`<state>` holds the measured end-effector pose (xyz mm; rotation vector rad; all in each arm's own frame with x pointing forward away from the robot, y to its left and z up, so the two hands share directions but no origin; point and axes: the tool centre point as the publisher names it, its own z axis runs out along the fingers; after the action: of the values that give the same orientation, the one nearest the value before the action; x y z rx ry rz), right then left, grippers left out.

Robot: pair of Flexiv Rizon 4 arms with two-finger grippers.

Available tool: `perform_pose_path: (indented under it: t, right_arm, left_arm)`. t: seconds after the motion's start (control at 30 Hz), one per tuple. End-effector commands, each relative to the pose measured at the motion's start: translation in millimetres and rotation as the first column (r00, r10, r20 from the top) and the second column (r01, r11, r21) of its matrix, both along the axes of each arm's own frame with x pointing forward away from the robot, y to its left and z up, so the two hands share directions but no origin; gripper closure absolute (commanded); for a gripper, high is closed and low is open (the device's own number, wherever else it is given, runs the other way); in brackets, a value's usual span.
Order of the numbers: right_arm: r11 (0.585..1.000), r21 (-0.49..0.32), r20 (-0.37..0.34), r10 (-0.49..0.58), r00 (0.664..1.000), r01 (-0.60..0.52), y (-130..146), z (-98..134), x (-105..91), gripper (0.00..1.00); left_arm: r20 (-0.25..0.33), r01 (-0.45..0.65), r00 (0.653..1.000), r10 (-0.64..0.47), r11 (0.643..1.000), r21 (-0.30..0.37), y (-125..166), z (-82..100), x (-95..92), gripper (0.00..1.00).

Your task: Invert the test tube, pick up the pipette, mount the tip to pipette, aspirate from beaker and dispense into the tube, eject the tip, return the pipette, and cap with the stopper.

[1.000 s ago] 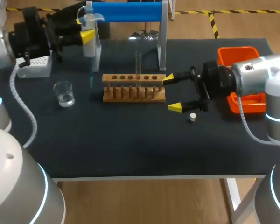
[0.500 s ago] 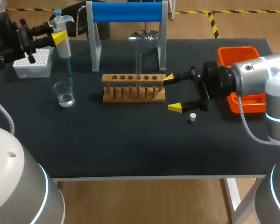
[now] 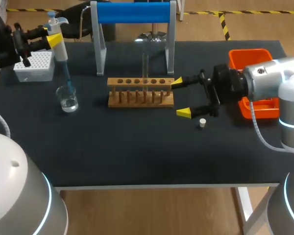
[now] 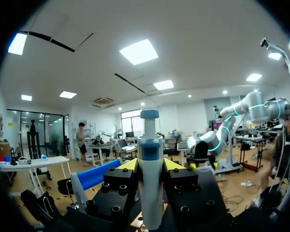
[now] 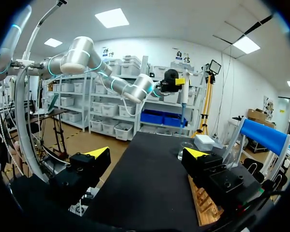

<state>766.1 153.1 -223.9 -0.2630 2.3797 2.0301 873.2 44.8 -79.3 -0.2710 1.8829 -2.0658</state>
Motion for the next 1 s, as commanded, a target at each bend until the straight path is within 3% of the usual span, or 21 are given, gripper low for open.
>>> perform_pose_path:
  t: [0.03,0.53,1.0]
  right_arm:
    - [1.0,-0.003,-0.001,0.002,1.0,-0.002,-1.0,0.8,-0.2,0.0]
    - [1.0,-0.003,-0.001,0.002,1.0,-0.002,-1.0,0.8,-0.2,0.0]
    - [1.0,-0.003,-0.001,0.002,1.0,-0.002,-1.0,0.8,-0.2,0.0]
  left_arm:
    - [-0.003,0.012,1.0,-0.012,1.0,-0.006,7.5,-6.3,12.1,1.0]
    - [-0.018,0.0,1.0,0.0,1.0,-0.02,20.5,-16.8,32.5,1.0]
    - [-0.028,-0.006,1.0,0.006,1.0,-0.02,26.5,-19.6,38.5,1.0]
